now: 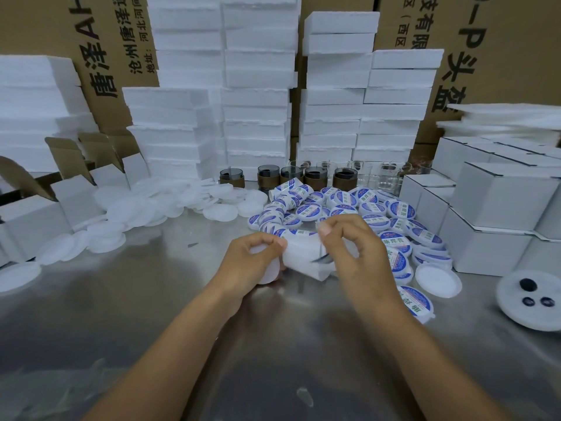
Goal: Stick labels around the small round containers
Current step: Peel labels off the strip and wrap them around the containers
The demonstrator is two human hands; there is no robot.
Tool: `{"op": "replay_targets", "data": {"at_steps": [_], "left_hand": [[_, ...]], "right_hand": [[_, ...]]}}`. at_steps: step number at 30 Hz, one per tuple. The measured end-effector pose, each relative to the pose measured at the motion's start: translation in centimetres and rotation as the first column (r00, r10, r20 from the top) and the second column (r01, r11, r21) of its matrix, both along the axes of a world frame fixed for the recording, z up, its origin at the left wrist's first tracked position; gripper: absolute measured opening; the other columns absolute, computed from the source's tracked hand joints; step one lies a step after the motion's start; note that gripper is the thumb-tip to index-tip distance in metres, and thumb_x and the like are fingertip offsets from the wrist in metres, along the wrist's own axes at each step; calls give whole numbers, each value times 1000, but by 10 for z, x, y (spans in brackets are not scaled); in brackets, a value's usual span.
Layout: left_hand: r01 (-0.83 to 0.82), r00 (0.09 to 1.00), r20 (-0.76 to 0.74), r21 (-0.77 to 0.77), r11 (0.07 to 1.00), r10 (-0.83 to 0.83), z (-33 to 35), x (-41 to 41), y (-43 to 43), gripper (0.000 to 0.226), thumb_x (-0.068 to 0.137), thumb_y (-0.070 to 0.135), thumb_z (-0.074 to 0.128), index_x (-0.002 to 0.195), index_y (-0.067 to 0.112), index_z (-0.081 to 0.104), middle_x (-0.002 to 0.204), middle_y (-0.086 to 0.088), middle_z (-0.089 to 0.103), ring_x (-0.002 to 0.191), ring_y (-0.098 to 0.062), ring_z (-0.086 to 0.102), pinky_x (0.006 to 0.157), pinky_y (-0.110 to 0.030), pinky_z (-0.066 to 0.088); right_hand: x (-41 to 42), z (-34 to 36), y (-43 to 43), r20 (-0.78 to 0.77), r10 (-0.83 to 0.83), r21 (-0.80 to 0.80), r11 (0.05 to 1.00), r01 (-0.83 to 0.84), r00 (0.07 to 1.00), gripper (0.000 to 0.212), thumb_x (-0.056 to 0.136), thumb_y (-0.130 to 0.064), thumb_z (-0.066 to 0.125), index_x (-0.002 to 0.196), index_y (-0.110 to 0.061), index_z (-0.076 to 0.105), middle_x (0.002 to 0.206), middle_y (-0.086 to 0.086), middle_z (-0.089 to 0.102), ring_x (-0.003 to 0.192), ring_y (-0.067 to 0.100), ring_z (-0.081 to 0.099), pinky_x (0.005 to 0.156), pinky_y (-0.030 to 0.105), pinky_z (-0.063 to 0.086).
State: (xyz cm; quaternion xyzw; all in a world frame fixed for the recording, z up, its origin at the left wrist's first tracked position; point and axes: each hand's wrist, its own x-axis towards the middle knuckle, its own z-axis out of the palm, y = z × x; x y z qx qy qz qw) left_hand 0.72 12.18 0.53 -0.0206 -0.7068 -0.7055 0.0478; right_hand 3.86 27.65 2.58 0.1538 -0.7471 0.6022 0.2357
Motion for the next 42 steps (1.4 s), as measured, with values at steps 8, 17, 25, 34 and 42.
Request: {"op": "replay_targets", "data": {"at_steps": [8, 17, 25, 34, 42], "left_hand": [[-152, 983, -74, 185, 971, 168, 13, -1, 0, 17, 87, 24, 64, 71, 27, 72, 74, 6, 71, 77, -26, 68, 82, -44, 54], [201, 979, -74, 515, 833, -190, 21, 9, 13, 49, 89, 45, 36, 99, 4, 62, 89, -15, 70, 72, -24, 66, 62, -29, 55], [204, 976, -36, 498, 843, -215, 20, 12, 19, 56, 97, 49, 23, 83, 10, 60, 74, -9, 65, 67, -20, 61, 53, -24, 49], [267, 961, -62, 464, 845, -269, 19, 12, 18, 54, 96, 50, 22, 89, 9, 58, 70, -6, 69, 59, -16, 65, 49, -23, 51], [238, 967, -35, 480, 844, -253, 17, 9, 18, 53, 95, 50, 26, 88, 10, 60, 76, -8, 68, 65, -17, 65, 52, -24, 52]], "right_hand": [[-3, 15, 5, 167, 129, -492, 870, -31, 978, 33, 85, -23, 59, 52, -26, 64, 59, -14, 61, 60, 0, 54, 66, 21, 40], [7, 14, -12, 219, 480, -531, 789, -309, 850, 12, 68, -24, 63, 57, -24, 68, 61, -5, 62, 52, 6, 51, 55, 18, 37], [9, 7, -19, 284, 384, -487, 847, -213, 879, 11, 58, -23, 77, 57, -19, 67, 47, 2, 54, 34, 7, 39, 37, 13, 33], [9, 8, -19, 325, 280, -398, 907, -138, 903, 14, 74, -4, 73, 68, -8, 60, 39, -2, 53, 33, 6, 41, 41, 12, 39], [7, 5, -18, 378, 248, -430, 900, -68, 892, 20, 73, -3, 74, 63, -12, 59, 51, 6, 61, 37, 8, 49, 46, 15, 47]]}}
